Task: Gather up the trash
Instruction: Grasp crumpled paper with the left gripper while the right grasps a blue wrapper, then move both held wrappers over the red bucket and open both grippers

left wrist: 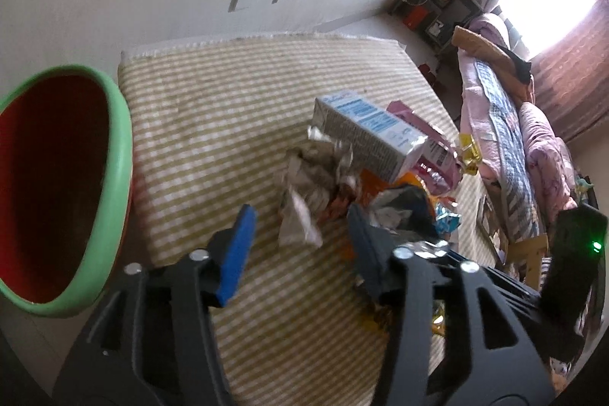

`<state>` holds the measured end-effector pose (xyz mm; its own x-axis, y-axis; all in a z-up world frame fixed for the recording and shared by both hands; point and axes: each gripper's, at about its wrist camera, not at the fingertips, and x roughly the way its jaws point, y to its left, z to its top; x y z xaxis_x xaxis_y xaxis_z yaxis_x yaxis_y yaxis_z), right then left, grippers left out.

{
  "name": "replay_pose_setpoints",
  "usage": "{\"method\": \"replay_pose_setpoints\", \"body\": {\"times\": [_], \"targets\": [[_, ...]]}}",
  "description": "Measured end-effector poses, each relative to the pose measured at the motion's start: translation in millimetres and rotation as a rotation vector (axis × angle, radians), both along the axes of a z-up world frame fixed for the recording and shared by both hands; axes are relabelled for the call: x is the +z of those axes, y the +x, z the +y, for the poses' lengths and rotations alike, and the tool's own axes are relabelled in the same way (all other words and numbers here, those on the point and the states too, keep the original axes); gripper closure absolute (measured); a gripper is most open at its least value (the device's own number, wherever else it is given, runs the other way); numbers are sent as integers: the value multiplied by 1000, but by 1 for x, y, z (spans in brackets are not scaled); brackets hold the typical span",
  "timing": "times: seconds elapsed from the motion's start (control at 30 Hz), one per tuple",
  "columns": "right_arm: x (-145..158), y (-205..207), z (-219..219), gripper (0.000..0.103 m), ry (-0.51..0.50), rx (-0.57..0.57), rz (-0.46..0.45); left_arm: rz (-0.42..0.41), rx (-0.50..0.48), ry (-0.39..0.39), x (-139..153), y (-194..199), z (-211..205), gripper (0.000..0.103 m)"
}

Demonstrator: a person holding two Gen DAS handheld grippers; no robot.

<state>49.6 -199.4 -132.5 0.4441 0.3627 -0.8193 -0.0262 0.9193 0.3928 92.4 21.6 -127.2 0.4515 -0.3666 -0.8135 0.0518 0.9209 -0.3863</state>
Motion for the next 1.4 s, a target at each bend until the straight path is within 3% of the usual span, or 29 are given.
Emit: {"method": "replay_pose_setpoints", "body": {"times": [0.1, 0.27, 0.5, 0.6, 0.67, 0.77, 0.87, 1.03, 1.4], "targets": [[16, -9, -5, 74, 9, -31, -46, -1, -4, -5, -1, 8, -7, 41], [34, -30, -20, 74, -10, -126, -109, 18, -38, 26, -11, 25, -31, 35], [35, -42, -35, 73, 5, -173, -89, 44, -54, 100, -30, 41, -50, 31], [33, -41, -35, 73, 11, -171, -77, 108, -65, 103, -44, 48, -49, 31], [33, -42, -33, 73, 11, -168, -77, 105, -45, 102, -47, 46, -45, 40], [35, -42, -30, 73, 13, -160, -82, 66, -42, 85, -37, 40, -40, 65], [36, -41, -26, 73, 16, -148, -85, 11, -82, 128, -22, 31, -43, 85], [40, -42, -18, 73, 20, -132, -96, -65, -107, 150, -2, 8, -40, 88], [47, -44, -5, 73, 18, -106, -108, -131, -31, 113, 32, -34, -12, 88]]}}
